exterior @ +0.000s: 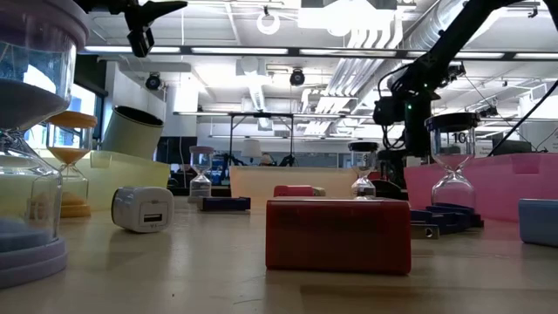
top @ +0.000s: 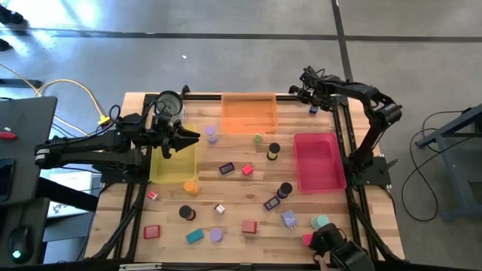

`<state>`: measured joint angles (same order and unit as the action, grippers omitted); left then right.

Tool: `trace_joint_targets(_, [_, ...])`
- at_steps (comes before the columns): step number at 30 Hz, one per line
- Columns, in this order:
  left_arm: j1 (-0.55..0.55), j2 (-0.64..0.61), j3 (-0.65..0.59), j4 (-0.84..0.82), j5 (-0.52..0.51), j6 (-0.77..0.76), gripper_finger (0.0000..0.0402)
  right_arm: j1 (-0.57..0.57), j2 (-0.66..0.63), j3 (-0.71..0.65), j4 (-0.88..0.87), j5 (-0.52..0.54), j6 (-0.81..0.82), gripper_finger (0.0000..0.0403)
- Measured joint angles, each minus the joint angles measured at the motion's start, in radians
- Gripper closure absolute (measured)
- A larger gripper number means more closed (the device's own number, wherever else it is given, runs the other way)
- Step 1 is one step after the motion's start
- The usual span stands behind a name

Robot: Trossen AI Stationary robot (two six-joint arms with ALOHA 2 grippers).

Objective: Pick & Place Office items
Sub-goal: Put the blue block in the red bin

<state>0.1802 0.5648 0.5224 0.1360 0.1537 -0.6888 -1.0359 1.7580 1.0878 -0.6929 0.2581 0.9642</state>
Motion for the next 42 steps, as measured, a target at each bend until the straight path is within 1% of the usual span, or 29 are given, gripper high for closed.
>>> trace_joint_targets(6, [0.0,0.0,0.0,0.0,0.002,0.0,0.0261,-0.013,0.0,0.0,0.002,-0.006,-0.001,0.0119])
trace_joint_targets(11, [0.0,0.0,0.0,0.0,0.002,0.0,0.0261,-0.012,0.0,-0.001,0.002,-0.032,0.0,0.0119])
trace_joint_targets(23, [0.0,0.0,0.0,0.0,0.003,0.0,0.0261,-0.014,0.0,-0.002,0.0,-0.033,0.001,0.0119])
trace_joint_targets(25, [0.0,0.0,0.0,0.0,0.003,0.0,0.0261,-0.014,0.0,-0.002,-0.001,-0.035,0.001,0.0121])
trace_joint_targets(29, [0.0,0.0,0.0,0.0,0.003,0.0,0.0261,-0.019,0.019,-0.002,-0.001,-0.078,-0.017,0.0131])
trace_joint_targets(34, [0.0,0.0,0.0,0.0,0.003,-0.018,0.0261,-0.022,0.017,-0.001,0.006,-0.077,-0.012,0.014])
trace_joint_targets(42, [0.0,0.0,0.0,0.0,0.004,-0.023,0.0261,-0.034,0.017,-0.001,0.016,-0.109,-0.016,0.0145])
